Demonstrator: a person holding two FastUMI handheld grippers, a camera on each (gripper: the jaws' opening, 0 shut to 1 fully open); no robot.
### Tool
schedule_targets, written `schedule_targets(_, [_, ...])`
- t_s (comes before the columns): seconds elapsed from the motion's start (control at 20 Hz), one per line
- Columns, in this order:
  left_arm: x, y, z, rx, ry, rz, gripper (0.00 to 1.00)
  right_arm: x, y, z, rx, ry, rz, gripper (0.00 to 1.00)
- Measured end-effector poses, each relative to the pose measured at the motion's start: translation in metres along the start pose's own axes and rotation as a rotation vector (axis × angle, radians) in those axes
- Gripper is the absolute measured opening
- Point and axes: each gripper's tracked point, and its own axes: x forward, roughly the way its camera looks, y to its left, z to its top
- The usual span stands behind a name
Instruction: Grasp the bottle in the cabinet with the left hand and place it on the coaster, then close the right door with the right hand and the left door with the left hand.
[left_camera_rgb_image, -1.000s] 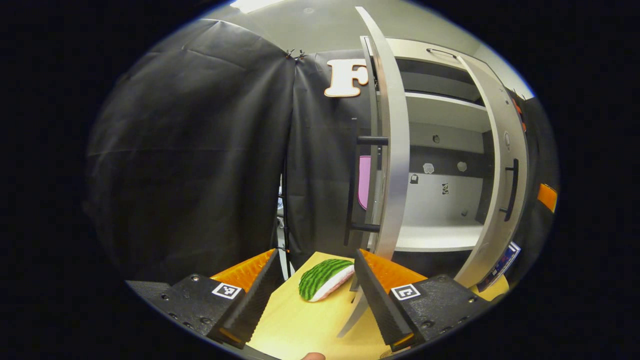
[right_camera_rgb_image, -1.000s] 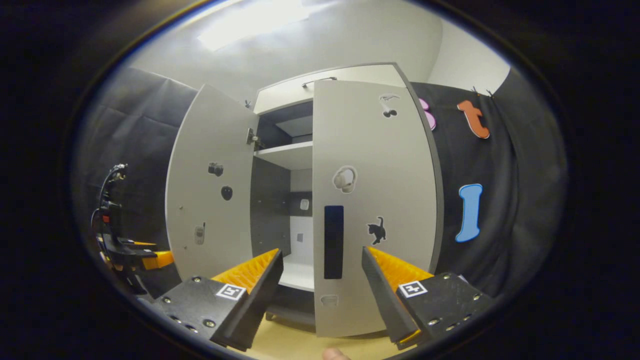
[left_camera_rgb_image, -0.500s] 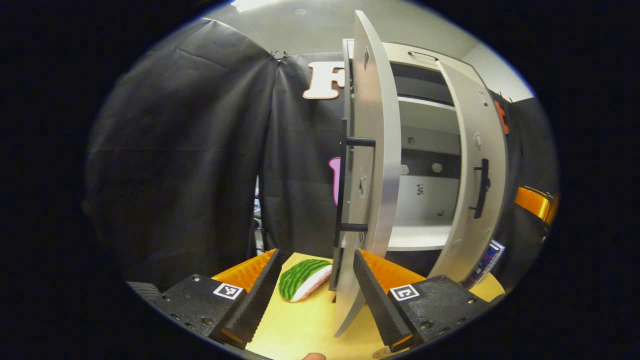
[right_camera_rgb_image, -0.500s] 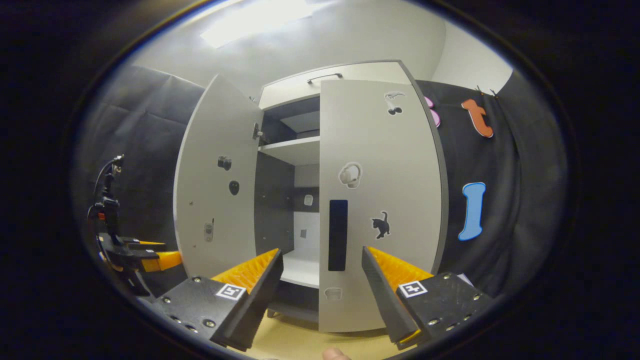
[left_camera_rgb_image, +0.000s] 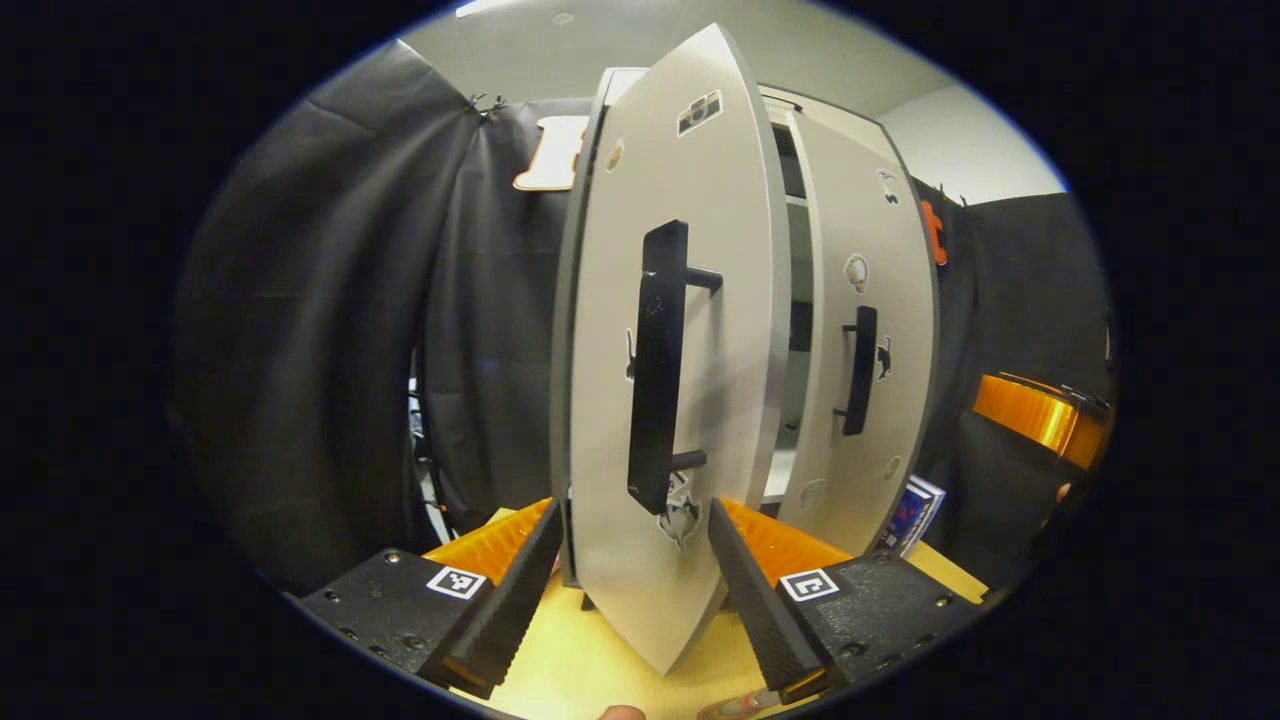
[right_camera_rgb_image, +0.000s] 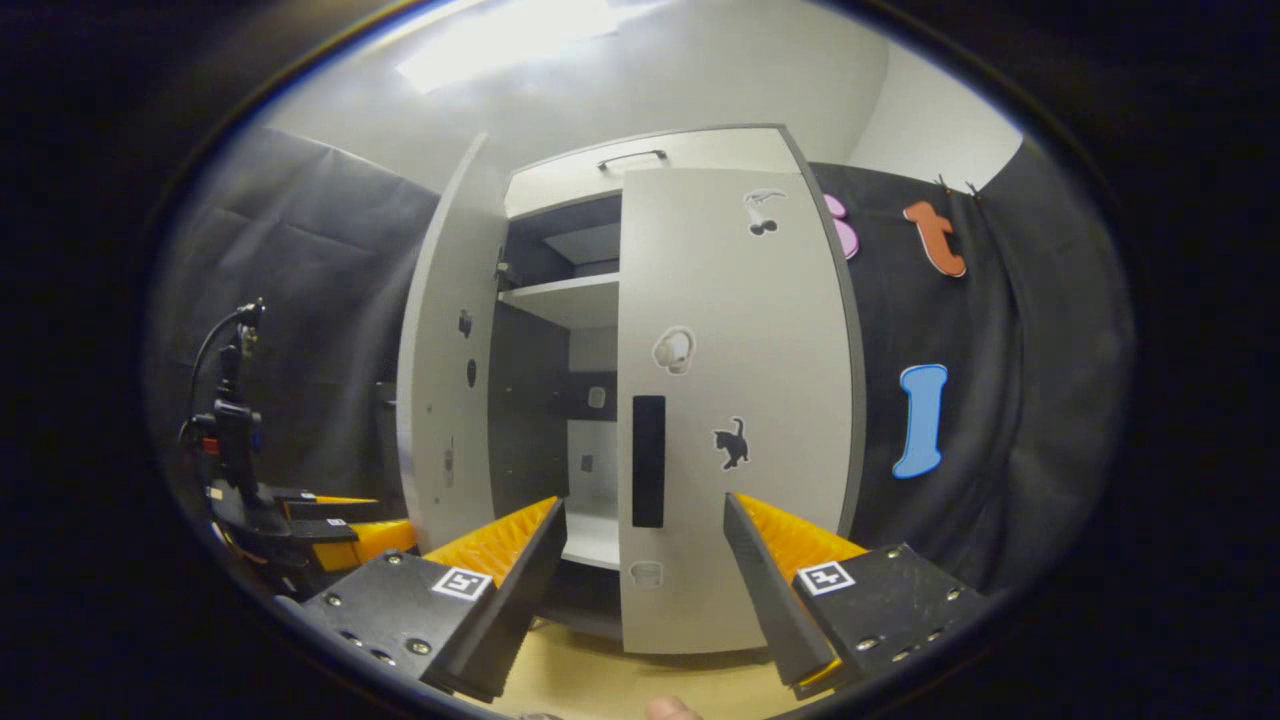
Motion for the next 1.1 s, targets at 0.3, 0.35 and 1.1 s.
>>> schedule_targets(0.3, [0.019,-0.021,0.017,-0.021,-0.039,-0.07,0.91,-0.006,-0.015,0.001,-0.003,-0.001,-0.036,0.95])
schedule_targets(0.35, [0.025,-0.03,0.02,-0.022,-0.049,-0.083,0.92,-0.007,-0.017,0.001,-0.004,-0.001,-0.042,0.95])
schedule_targets(1.1, [0.087,-0.056,0.048,0.004,-0.102,-0.089,0.93,-0.024,-0.077,0.001,-0.003,-0.012,-0.18,0.93])
